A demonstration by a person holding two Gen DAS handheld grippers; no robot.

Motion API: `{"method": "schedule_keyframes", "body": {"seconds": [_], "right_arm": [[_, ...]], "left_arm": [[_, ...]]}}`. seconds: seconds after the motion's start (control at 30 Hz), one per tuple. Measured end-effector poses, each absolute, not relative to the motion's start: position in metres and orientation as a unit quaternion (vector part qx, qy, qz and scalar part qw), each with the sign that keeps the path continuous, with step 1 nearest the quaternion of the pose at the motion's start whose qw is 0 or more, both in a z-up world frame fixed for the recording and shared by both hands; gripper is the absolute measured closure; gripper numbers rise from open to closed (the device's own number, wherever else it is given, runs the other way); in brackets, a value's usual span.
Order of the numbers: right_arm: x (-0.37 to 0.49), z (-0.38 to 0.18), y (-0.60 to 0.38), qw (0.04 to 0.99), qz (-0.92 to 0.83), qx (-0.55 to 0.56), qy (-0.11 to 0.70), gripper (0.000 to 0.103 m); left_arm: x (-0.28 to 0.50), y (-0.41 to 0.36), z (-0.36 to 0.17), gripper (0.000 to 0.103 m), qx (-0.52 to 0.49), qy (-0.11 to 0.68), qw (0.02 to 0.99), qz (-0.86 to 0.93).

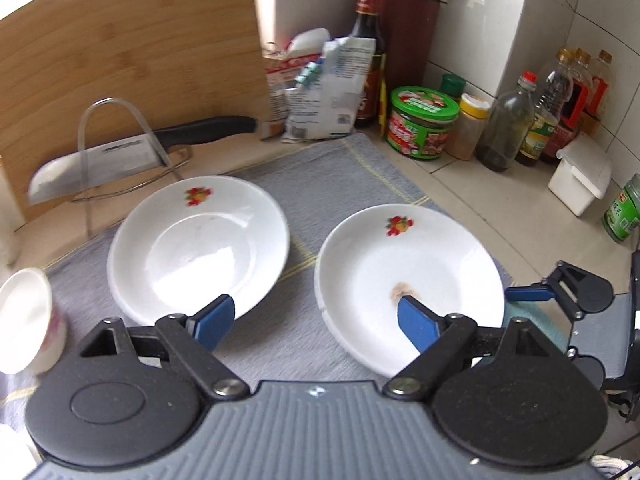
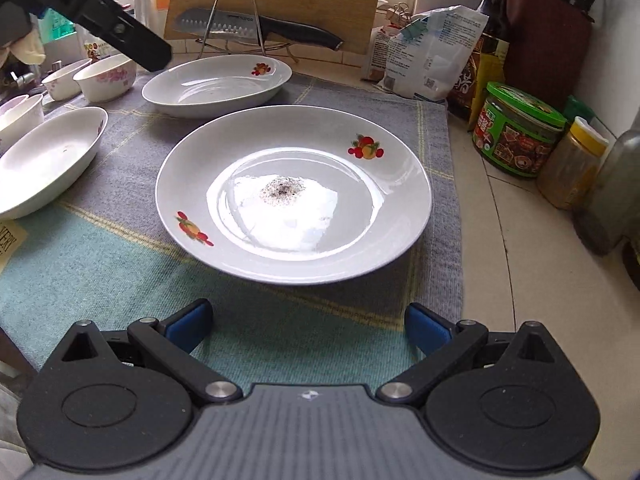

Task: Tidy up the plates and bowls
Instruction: 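Carry the held plate with the left tool back over the towel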

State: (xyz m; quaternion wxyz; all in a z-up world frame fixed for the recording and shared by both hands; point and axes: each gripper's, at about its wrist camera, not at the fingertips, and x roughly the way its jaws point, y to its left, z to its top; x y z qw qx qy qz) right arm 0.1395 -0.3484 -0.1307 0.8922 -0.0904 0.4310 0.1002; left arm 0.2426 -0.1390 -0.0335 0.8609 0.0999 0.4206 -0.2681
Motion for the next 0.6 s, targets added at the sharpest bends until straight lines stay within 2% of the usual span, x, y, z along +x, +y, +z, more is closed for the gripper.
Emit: {"method": "schedule_keyframes", "body": {"seconds": [0.13, 0.6], "right_arm": [[0.120, -0.121, -0.323, 0.898, 0.054, -0.094, 0.426, 0.000], [0.095, -0.092, -0.210, 0.911, 0.035, -0.095, 0.399, 0.000]], "left_arm": [[0.223, -0.096, -0.033, 0.011, 0.087, 0.404, 0.872, -0.262], [0.192, 0.012, -0.038, 0.011, 0.076, 0.396, 0.875, -0.268]]}}
